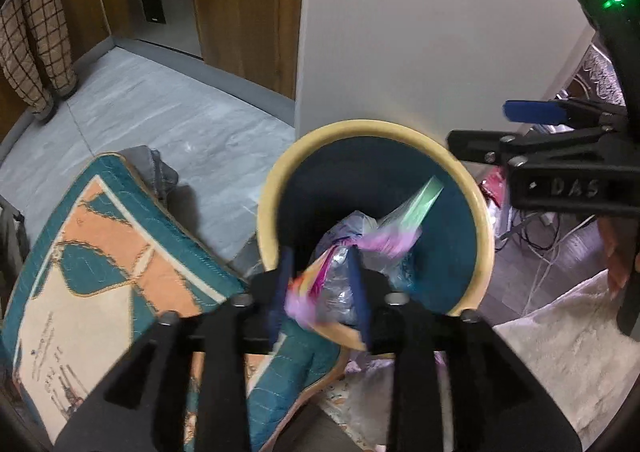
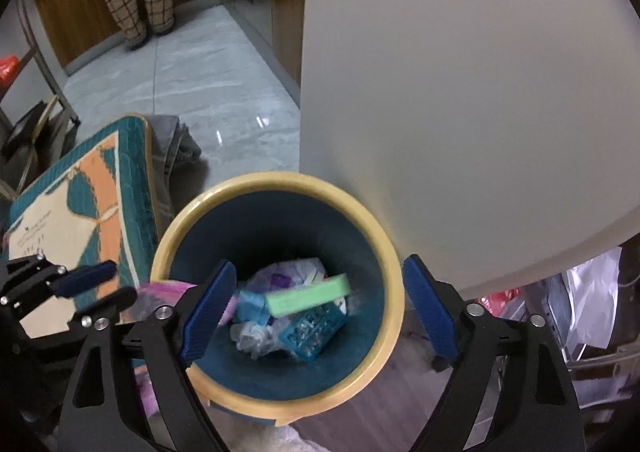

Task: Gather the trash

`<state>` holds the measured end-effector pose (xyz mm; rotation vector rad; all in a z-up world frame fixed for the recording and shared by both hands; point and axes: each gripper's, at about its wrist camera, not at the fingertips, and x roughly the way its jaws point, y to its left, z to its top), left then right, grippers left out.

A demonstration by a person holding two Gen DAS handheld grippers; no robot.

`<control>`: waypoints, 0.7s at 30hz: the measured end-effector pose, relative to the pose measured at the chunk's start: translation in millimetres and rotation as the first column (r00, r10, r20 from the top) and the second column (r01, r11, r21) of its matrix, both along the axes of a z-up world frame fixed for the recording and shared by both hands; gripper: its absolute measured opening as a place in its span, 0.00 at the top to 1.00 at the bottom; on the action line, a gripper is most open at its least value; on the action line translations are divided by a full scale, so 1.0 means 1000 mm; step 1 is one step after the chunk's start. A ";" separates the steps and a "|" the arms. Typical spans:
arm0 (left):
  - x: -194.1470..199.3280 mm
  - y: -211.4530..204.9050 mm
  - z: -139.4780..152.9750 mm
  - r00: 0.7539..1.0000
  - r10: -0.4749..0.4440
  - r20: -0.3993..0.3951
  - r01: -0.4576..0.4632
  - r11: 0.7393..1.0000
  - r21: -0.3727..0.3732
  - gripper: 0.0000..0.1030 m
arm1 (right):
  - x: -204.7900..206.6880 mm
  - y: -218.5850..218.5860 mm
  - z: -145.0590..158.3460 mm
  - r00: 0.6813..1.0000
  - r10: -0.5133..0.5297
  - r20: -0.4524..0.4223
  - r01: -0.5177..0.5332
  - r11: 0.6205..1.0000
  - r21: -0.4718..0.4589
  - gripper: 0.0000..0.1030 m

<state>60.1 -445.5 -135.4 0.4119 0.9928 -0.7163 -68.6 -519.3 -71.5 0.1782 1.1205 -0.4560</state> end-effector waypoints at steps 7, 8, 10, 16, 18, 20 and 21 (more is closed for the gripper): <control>-0.015 0.019 0.020 0.998 0.040 0.054 -0.040 0.999 0.006 0.63 | -0.019 0.006 0.021 0.995 -0.001 0.096 0.001 1.000 0.004 0.12; -0.020 0.024 0.025 0.997 0.045 0.070 -0.045 0.999 -0.003 0.61 | -0.022 0.008 0.025 0.994 -0.005 0.113 0.004 1.000 0.010 0.12; -0.031 0.031 0.036 0.994 0.057 0.095 -0.056 0.998 -0.011 0.56 | -0.034 0.017 0.033 0.988 -0.014 0.156 0.010 0.999 0.032 0.11; -0.082 0.061 0.068 0.968 0.105 0.228 -0.086 0.992 -0.092 0.20 | -0.073 0.052 0.057 0.963 -0.061 0.263 0.047 0.997 0.058 0.07; -0.098 0.072 0.073 0.958 0.124 0.259 -0.097 0.989 -0.112 0.14 | -0.084 0.068 0.066 0.956 -0.043 0.291 0.036 0.999 0.031 0.06; -0.113 0.085 0.076 0.950 0.137 0.281 -0.105 0.987 -0.124 0.08 | -0.098 0.086 0.076 0.947 -0.018 0.321 0.025 1.000 -0.017 0.05; -0.119 0.091 0.077 0.945 0.148 0.292 -0.115 0.985 -0.127 0.06 | -0.104 0.092 0.079 0.942 -0.009 0.336 0.022 0.999 -0.036 0.05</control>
